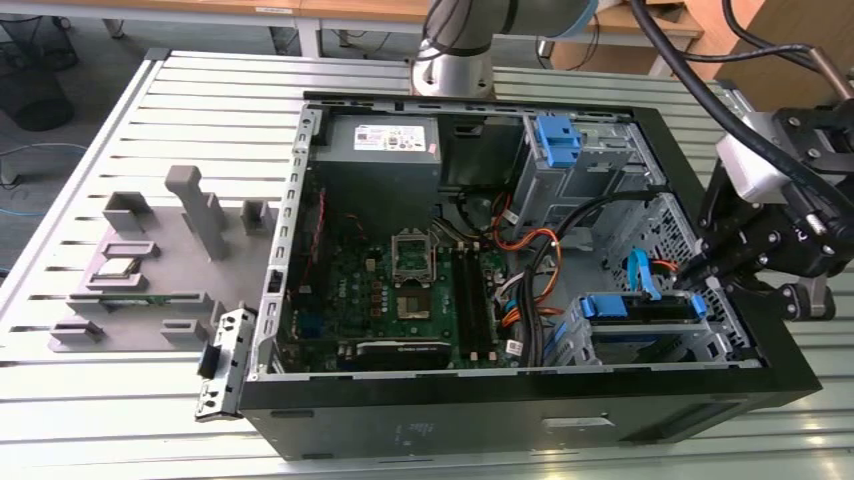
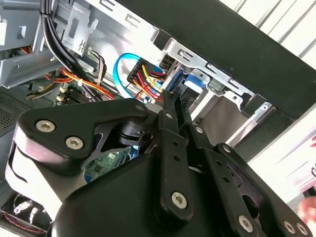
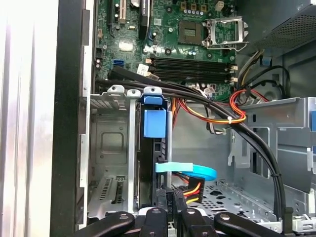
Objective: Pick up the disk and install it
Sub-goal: 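Insert the second disk wire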
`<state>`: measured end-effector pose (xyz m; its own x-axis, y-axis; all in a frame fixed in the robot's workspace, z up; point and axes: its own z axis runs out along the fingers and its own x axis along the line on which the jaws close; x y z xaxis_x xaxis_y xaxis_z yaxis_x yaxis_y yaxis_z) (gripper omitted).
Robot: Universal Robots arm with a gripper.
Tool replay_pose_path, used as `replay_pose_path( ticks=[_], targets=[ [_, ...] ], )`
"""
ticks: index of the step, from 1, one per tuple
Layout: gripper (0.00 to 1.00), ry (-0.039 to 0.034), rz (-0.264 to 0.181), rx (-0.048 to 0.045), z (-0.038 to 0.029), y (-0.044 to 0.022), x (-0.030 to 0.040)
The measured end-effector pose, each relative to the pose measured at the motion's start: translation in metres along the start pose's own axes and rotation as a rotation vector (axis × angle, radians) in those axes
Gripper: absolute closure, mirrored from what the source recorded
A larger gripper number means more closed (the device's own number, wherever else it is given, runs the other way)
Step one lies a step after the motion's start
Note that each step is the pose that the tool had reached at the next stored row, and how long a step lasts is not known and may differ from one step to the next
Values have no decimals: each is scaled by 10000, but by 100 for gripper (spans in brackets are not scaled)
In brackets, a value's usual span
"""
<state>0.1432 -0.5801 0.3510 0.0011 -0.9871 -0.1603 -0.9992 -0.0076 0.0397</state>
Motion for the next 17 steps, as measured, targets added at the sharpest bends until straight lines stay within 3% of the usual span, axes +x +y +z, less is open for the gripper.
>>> replay_pose_path(
  ticks=[17],
  targets=[
    [83, -1, 0, 0, 95, 49, 26]
  ],
)
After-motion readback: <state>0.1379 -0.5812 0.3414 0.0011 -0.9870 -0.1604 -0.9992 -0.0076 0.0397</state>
